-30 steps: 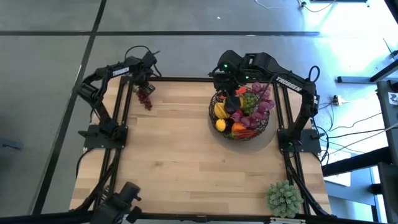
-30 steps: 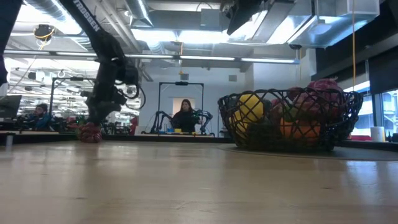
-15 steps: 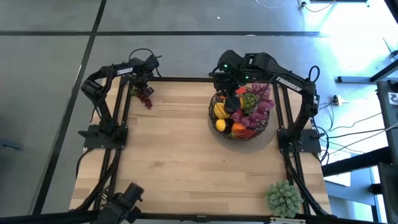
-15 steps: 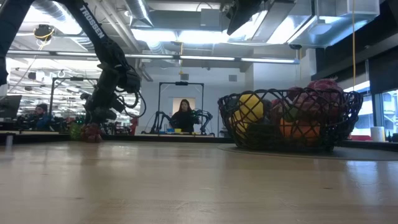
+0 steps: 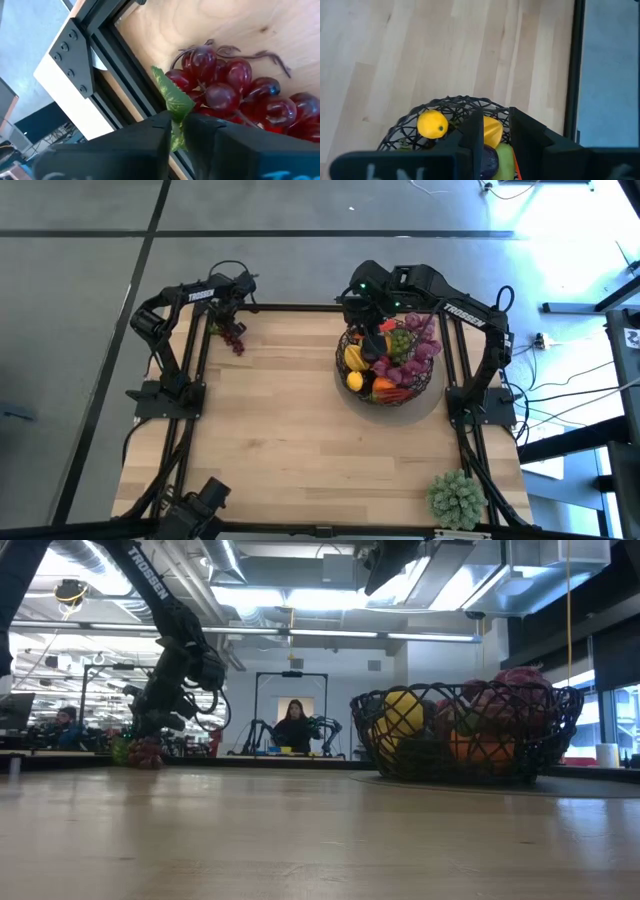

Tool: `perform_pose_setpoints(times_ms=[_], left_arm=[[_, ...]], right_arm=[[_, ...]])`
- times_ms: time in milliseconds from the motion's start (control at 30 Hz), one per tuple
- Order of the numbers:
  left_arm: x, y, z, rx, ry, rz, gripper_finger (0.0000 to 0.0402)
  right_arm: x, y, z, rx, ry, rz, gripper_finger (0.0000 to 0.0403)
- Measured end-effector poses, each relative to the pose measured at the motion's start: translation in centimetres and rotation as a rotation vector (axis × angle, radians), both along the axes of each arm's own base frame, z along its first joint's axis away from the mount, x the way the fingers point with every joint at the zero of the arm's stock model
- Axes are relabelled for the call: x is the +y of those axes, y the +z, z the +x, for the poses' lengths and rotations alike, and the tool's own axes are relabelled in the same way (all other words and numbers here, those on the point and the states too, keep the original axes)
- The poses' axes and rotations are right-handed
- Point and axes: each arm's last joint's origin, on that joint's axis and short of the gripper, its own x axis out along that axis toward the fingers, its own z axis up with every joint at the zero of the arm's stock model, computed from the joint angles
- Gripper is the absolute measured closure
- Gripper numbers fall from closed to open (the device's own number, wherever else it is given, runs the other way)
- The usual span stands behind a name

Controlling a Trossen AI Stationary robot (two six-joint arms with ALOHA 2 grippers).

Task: Build produce basket
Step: Put the purple grapes into the black wire basket

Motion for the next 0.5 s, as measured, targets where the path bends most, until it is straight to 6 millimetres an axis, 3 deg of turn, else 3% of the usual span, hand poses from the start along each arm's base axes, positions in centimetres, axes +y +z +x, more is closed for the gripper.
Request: perform_pose_setpoints(times_ms=[133,500], left_arm=[[-0.1,0.0,-0.25,0.01,0.006,-0.019,0.0397],[-0.58,0.64,0.03,0.009,-0.014,-0.015,0.0401]], right_arm=[[0.09,0.0,0.04,-0.009,0.019,0.028,0.0316],[0.17,0.1,-0.04,-0.016,0.029,0.039,0.0316]])
